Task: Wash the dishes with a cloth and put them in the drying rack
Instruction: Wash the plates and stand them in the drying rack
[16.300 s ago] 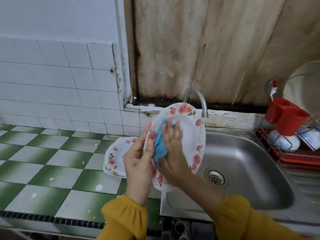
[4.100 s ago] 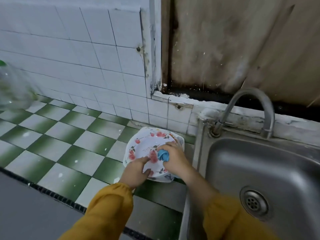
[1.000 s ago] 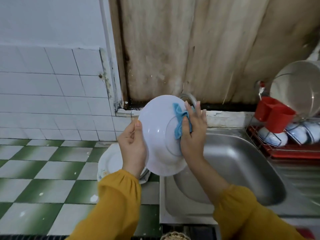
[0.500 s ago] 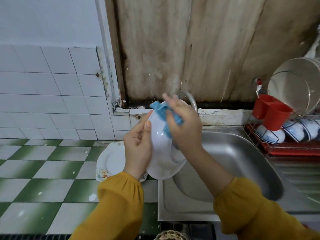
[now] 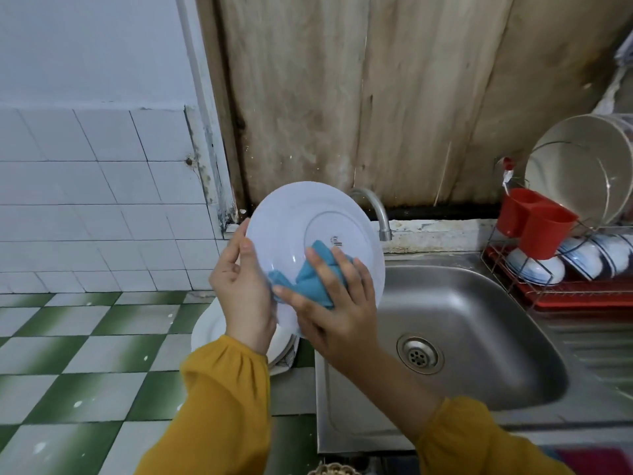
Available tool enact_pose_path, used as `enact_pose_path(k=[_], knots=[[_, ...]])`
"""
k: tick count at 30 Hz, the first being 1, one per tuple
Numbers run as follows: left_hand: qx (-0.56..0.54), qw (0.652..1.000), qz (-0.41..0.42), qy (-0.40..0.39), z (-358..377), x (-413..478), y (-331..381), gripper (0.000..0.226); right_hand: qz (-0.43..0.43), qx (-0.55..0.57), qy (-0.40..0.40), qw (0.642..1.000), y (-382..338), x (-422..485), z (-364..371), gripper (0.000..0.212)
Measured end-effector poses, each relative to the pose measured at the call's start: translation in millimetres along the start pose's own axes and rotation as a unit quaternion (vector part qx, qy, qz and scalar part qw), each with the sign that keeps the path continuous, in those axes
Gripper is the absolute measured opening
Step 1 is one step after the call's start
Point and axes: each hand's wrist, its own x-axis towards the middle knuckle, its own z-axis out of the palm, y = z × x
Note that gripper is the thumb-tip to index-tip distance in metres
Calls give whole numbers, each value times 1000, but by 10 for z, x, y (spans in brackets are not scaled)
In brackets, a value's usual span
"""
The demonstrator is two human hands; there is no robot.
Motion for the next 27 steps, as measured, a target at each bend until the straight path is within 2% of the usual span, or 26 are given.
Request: enact_pose_path(k=[3, 5, 7, 9, 12, 15, 17, 19, 22, 23, 24, 27], knots=[[-19, 1000, -13, 22, -66, 86, -15, 32, 31, 38, 23, 999, 243, -242, 14, 29], [-45, 998, -31, 23, -127, 141, 9, 32, 134, 101, 29, 985, 416, -294, 16, 33], [-48, 998, -35, -9, -185, 181, 42, 30, 284, 177, 29, 942, 623, -208, 3, 38], [-14, 997, -21, -69, -211, 173, 69, 27, 371, 225, 25, 901, 840, 20, -47, 37], [38, 989, 25, -143, -190, 71, 115, 26, 378, 242, 2, 893, 1010, 443, -163, 37], [76, 977, 79, -185, -177, -28, 177, 28, 306, 228, -20, 924, 907, 690, -192, 44], [74, 975, 106, -181, -198, -80, 219, 28, 290, 245, -20, 925, 823, 689, -159, 50], [55, 978, 123, -162, -220, -104, 254, 27, 332, 294, -6, 896, 812, 609, -128, 53], [50, 978, 130, -158, -238, -81, 297, 27, 468, 343, -2, 815, 814, 589, -128, 53], [67, 974, 133, -172, -232, -77, 307, 26, 481, 342, 1, 807, 781, 621, -132, 52], [92, 967, 140, -189, -223, -79, 306, 26, 465, 327, 6, 823, 732, 667, -136, 51], [177, 939, 179, -232, -166, -126, 250, 27, 321, 233, -8, 918, 478, 835, -150, 46]])
